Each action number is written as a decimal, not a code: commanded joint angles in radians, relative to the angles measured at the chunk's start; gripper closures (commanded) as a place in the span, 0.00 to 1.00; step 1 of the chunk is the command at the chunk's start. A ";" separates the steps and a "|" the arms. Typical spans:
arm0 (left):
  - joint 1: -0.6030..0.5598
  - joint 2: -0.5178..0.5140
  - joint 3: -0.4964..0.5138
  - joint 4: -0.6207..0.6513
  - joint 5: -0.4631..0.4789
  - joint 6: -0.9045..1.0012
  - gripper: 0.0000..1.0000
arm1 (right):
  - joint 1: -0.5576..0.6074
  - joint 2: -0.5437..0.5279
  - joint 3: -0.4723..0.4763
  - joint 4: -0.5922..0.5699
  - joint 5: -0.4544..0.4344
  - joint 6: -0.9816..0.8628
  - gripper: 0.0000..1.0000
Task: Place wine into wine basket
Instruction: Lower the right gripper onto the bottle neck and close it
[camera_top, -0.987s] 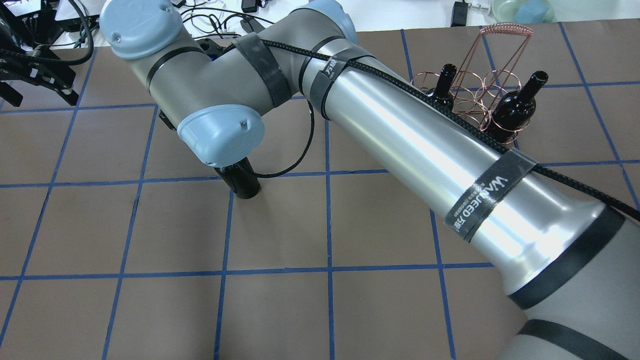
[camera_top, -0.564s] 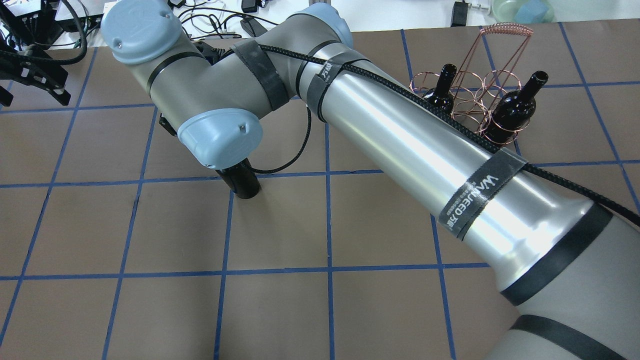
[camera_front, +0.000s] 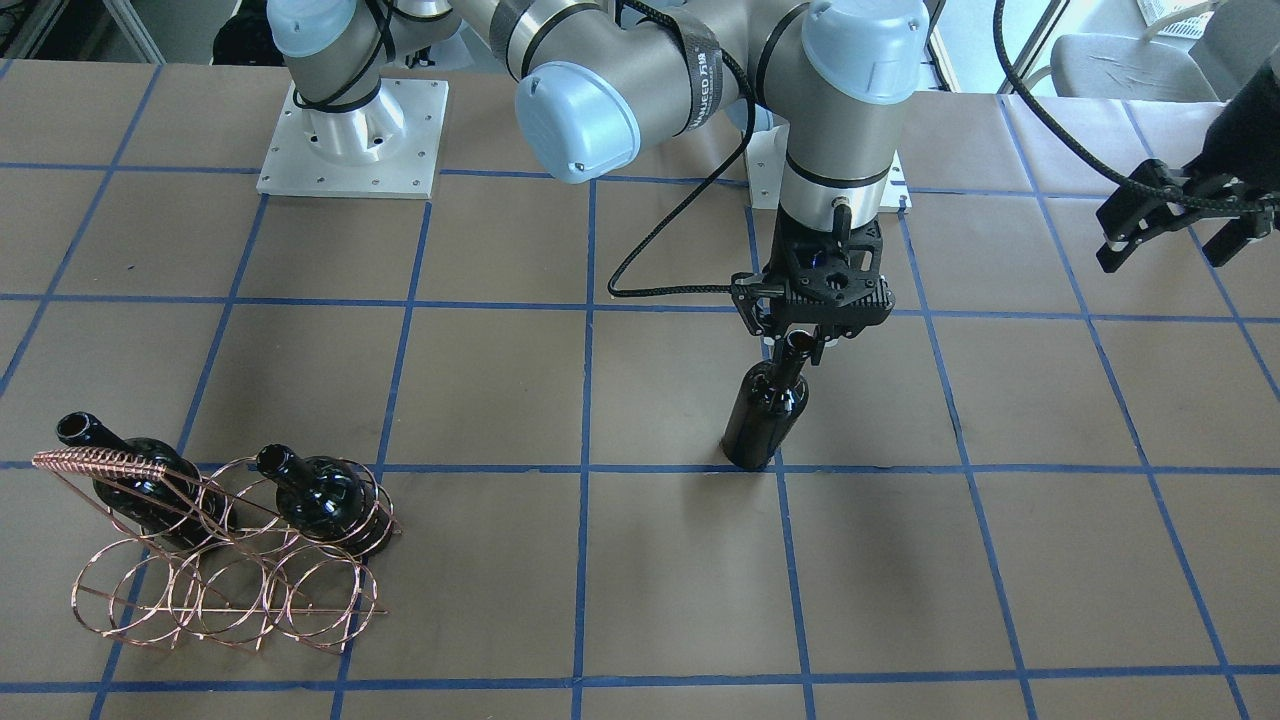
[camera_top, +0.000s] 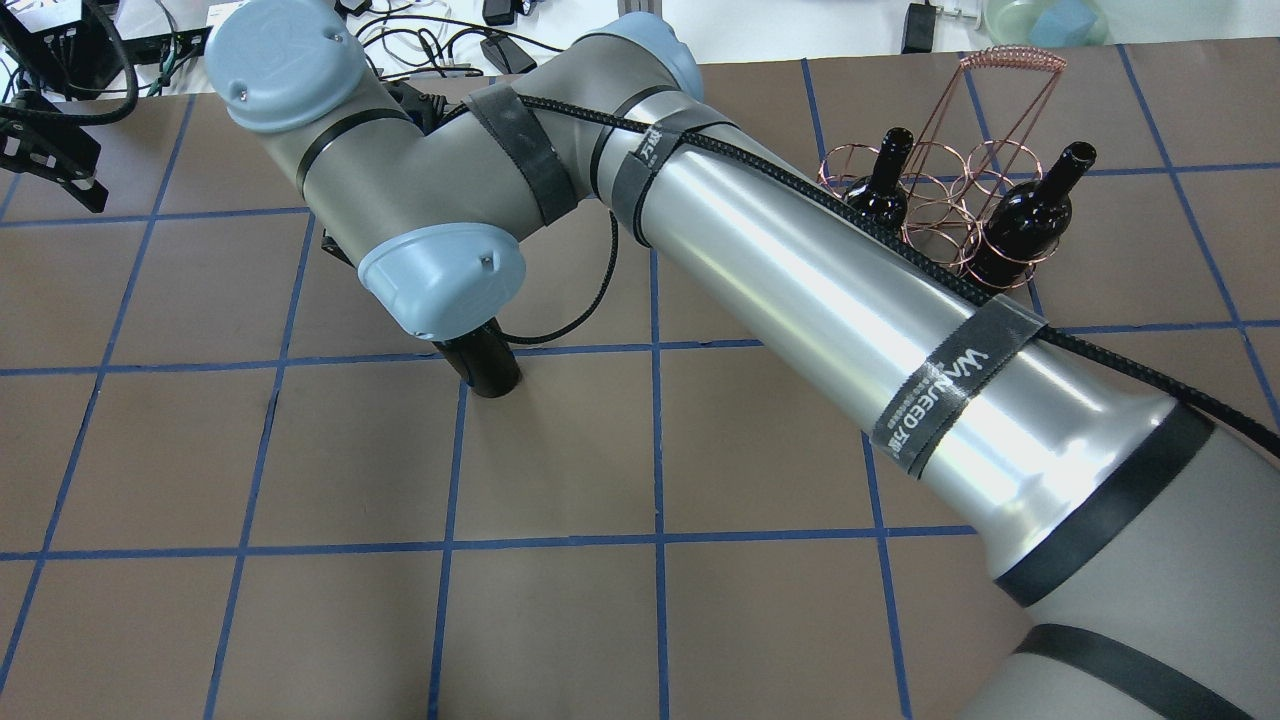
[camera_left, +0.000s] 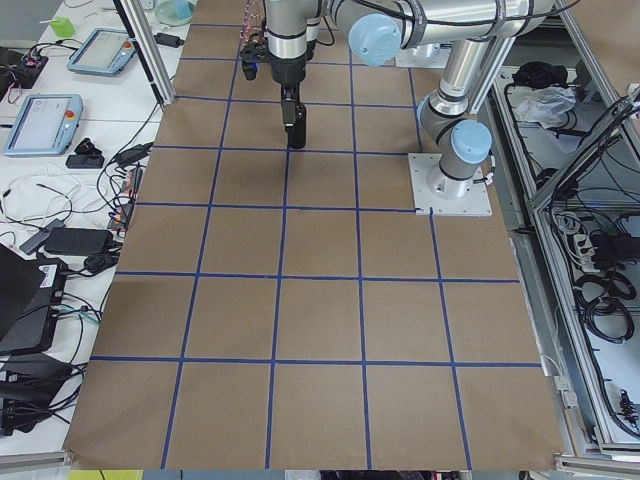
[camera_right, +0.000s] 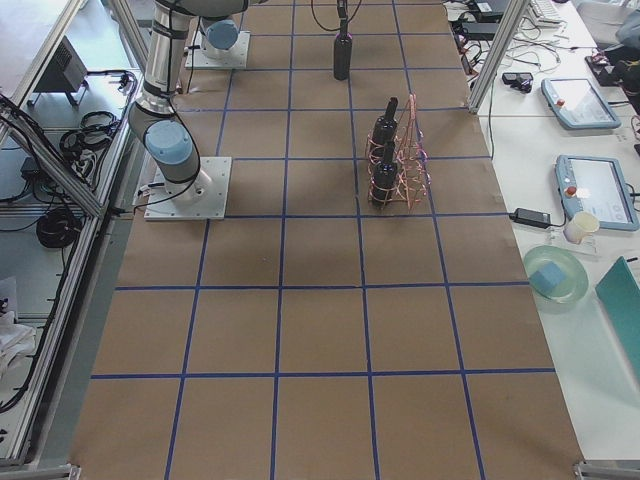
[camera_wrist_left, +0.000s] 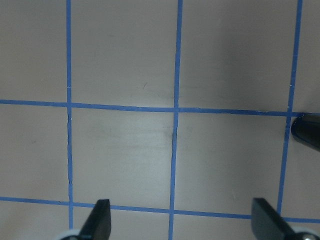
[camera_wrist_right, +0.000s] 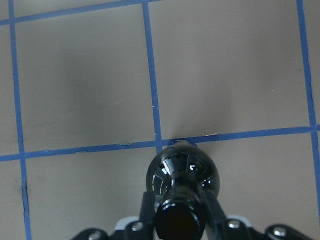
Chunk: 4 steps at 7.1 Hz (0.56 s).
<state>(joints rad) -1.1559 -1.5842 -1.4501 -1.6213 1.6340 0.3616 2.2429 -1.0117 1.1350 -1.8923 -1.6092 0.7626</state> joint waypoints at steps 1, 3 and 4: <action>0.016 0.009 0.000 0.001 0.013 -0.004 0.00 | 0.000 -0.001 0.002 -0.001 0.000 -0.003 0.68; 0.016 0.015 0.002 0.004 0.074 -0.010 0.00 | 0.000 -0.008 0.002 0.001 0.005 -0.008 0.71; 0.022 0.016 0.005 0.005 0.101 -0.019 0.00 | -0.006 -0.025 0.006 0.010 0.000 -0.020 0.72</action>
<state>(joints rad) -1.1384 -1.5711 -1.4476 -1.6176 1.6992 0.3510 2.2409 -1.0218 1.1381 -1.8896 -1.6069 0.7529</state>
